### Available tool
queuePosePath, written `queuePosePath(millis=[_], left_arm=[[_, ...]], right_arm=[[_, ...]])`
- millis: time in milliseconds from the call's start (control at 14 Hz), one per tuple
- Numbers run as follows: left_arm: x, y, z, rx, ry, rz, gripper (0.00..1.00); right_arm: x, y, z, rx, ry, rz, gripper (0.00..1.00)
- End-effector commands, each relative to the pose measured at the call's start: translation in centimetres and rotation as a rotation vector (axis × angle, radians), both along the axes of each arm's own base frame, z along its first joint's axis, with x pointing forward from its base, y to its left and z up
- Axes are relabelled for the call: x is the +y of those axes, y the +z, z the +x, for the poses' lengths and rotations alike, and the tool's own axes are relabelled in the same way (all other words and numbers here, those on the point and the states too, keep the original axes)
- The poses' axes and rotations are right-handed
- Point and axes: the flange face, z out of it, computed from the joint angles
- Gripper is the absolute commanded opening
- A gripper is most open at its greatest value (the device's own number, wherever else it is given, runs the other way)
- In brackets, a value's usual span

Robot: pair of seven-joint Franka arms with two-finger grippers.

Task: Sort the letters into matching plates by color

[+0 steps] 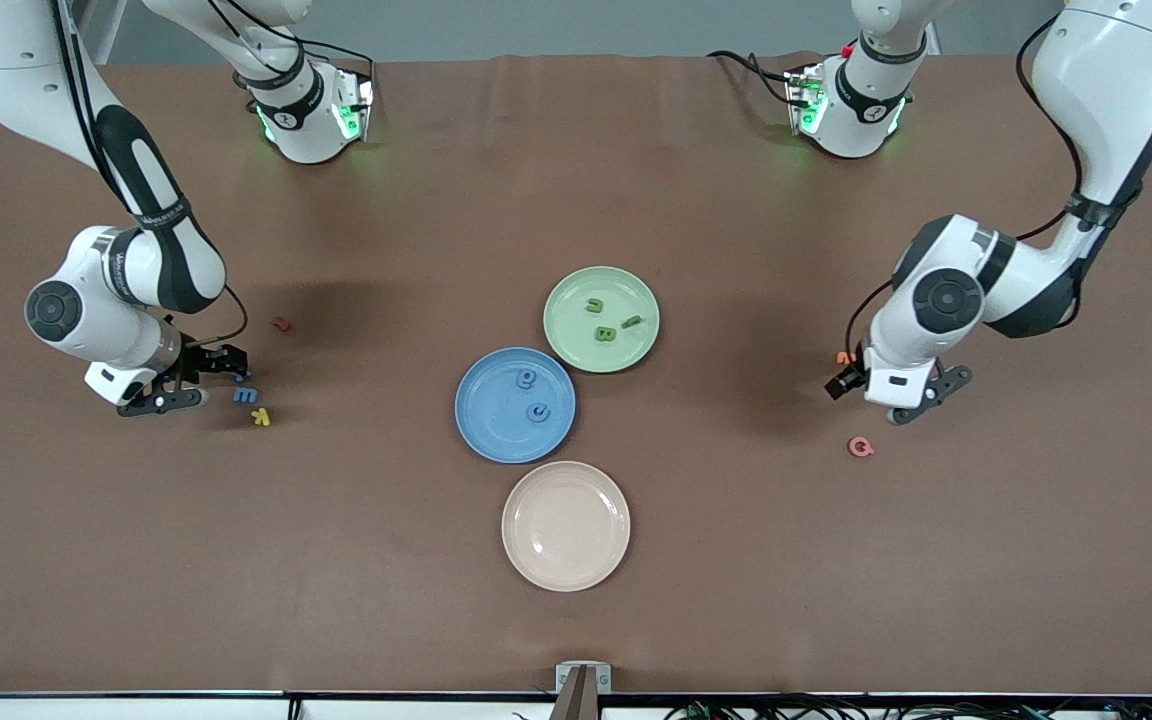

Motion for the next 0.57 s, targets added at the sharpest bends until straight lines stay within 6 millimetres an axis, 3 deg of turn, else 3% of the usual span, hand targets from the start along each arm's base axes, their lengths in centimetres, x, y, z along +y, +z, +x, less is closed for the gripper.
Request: queuePosePath(millis=[0, 286, 500], left_arm=[[2.6, -0.8, -1.4, -0.018, -0.096, -0.027, 0.92], [5.3, -2.1, -2.1, -0.024, -0.207, -0.029, 0.88], [6.7, -4.1, -2.3, -0.072, -0.266, -0.05, 0.84]], right_arm=[[0.4, -0.1, -0.2, -0.007, -0.06, -0.005, 0.83], [1.2, -0.8, -0.5, -0.001, -0.076, -0.007, 0.8], [2.2, -1.4, -1.1, -0.029, -0.082, -0.012, 0.72]])
